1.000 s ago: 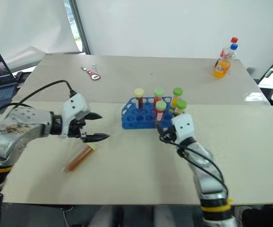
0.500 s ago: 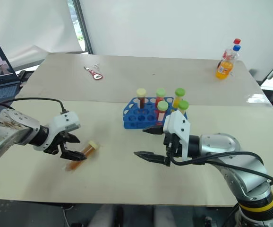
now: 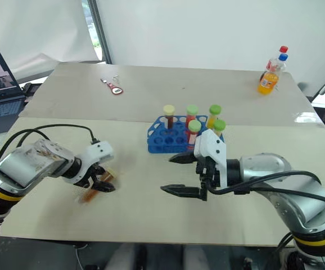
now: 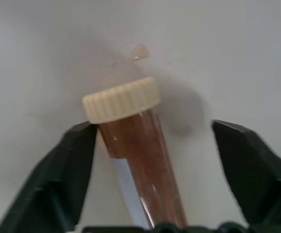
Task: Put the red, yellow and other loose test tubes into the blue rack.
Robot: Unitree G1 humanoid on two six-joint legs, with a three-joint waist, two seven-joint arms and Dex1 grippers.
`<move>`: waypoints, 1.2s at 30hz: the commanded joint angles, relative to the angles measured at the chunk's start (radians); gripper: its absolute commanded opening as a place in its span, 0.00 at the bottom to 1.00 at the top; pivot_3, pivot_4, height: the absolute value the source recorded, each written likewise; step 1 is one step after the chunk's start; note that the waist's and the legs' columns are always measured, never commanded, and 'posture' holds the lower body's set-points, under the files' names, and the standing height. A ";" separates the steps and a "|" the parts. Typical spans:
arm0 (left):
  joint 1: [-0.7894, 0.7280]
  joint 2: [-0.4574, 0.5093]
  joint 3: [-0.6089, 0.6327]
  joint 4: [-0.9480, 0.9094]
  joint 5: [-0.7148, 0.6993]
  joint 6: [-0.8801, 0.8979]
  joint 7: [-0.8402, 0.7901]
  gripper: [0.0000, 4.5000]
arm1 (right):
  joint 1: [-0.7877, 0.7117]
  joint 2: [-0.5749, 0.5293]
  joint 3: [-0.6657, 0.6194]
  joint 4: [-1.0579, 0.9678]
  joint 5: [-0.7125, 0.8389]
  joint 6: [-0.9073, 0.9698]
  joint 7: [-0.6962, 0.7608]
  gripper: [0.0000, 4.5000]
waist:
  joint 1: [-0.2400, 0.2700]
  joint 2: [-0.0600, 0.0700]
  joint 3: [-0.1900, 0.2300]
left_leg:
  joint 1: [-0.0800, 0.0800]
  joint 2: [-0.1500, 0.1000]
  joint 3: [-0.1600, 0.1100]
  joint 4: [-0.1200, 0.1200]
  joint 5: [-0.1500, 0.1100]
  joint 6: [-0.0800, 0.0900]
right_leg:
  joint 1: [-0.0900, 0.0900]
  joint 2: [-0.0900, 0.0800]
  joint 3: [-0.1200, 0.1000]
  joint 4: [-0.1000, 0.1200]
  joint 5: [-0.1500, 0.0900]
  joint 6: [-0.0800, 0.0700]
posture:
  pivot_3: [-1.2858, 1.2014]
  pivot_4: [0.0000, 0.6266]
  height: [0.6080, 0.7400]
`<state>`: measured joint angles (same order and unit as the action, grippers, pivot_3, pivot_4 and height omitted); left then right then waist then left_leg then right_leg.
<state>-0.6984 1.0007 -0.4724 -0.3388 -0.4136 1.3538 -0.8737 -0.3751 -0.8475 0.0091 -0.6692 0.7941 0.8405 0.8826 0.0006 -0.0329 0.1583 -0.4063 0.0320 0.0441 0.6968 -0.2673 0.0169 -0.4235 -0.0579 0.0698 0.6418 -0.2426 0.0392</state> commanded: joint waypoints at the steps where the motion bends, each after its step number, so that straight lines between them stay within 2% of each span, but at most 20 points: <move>1: 0.030 0.017 -0.013 -0.021 0.003 -0.014 -0.009 0.41 | -0.011 -0.022 -0.050 -0.038 0.035 0.007 -0.006 0.92 | 0.000 0.000 0.000 | 0.000 0.000 0.000 0.000 0.000 0.000 | 0.000 0.000 0.000 0.000 0.000 0.000 | 0.52 0.24 1.00; 3: 0.047 0.026 -0.015 -0.023 0.015 -0.042 -0.010 0.23 | -0.015 -0.028 -0.057 -0.040 0.046 0.012 -0.012 0.92 | 0.000 0.000 0.000 | 0.000 0.000 0.000 0.000 0.000 0.000 | 0.000 0.000 0.000 0.000 0.000 0.000 | 0.52 0.24 1.00; 4: 0.053 0.028 -0.015 -0.025 0.018 -0.051 -0.010 0.20 | -0.014 -0.031 -0.060 -0.041 0.048 0.013 -0.012 0.92 | 0.000 0.000 0.000 | 0.000 0.000 0.000 0.000 0.000 0.000 | 0.000 0.000 0.000 0.000 0.000 0.000 | 0.52 0.24 1.00; 9: 0.079 0.043 0.005 -0.029 0.038 -0.147 -0.043 0.20 | -0.011 -0.047 -0.076 -0.039 0.057 0.014 -0.025 0.92 | 0.000 0.000 0.000 | 0.001 0.000 0.000 0.000 0.000 0.000 | 0.000 0.000 0.000 0.000 0.000 0.000 | 0.52 0.24 1.00; 12: 0.024 0.009 0.049 0.042 0.053 -0.321 -0.117 0.20 | 0.017 -0.073 -0.105 -0.044 0.055 0.005 -0.020 0.92 | 0.006 0.000 0.000 | 0.000 0.000 0.001 0.000 0.000 0.000 | 0.000 0.000 0.000 0.000 0.000 0.000 | 0.52 0.24 1.00; 16: -0.100 -0.132 0.142 0.126 -0.021 -0.426 -0.194 0.20 | 0.070 -0.100 -0.178 -0.059 0.069 -0.003 -0.022 0.92 | 0.030 -0.001 0.000 | -0.003 -0.001 0.001 0.005 0.000 0.000 | 0.001 0.000 -0.001 0.000 0.000 0.000 | 0.52 0.24 1.00; 19: -0.114 -0.251 0.213 0.162 -0.045 -0.572 -0.210 0.20 | 0.112 -0.120 -0.223 -0.081 0.075 0.009 -0.037 0.92 | 0.026 -0.001 0.000 | -0.008 -0.002 0.000 0.010 0.000 0.001 | 0.000 -0.001 -0.001 -0.001 0.001 0.003 | 0.52 0.24 1.00; 23: -0.131 -0.458 0.282 0.245 -0.017 -0.752 -0.103 0.20 | 0.158 -0.123 -0.270 -0.115 0.072 0.028 -0.103 0.92 | 0.016 -0.001 0.000 | -0.008 -0.002 -0.001 0.010 -0.001 0.002 | 0.000 -0.001 -0.001 -0.001 0.001 0.003 | 0.52 0.24 1.00; 27: -0.154 -0.632 0.337 0.420 0.012 -0.941 -0.027 0.20 | 0.190 -0.107 -0.282 -0.156 0.021 0.049 -0.235 0.92 | 0.009 -0.001 0.000 | -0.008 -0.002 -0.003 0.010 -0.001 0.002 | 0.000 -0.001 0.000 0.000 0.001 0.003 | 0.52 0.24 1.00; 30: -0.170 -0.720 0.361 0.560 0.046 -1.060 0.018 0.20 | 0.207 -0.103 -0.279 -0.181 0.003 0.080 -0.318 0.92 | 0.009 -0.001 0.000 | -0.008 -0.002 -0.003 0.011 -0.001 0.002 | 0.000 -0.001 0.000 0.001 0.001 0.003 | 0.52 0.24 1.00; 36: -0.192 -0.833 0.382 0.779 0.101 -1.261 0.051 0.20 | 0.222 -0.071 -0.301 -0.198 0.041 0.171 -0.448 0.92 | 0.012 -0.001 0.000 | -0.009 -0.003 -0.003 0.011 -0.001 0.003 | 0.000 -0.001 0.000 0.000 0.002 0.003 | 0.52 0.24 1.00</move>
<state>-0.8566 0.1835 -0.1135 0.4219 -0.3204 0.1613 -0.8343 -0.1493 -0.9202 -0.2496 -0.8397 0.8174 0.9903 0.4703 0.0122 -0.0336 0.1586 -0.4156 0.0292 0.0402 0.7081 -0.2681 0.0195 -0.4231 -0.0591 0.0694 0.6415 -0.2408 0.0426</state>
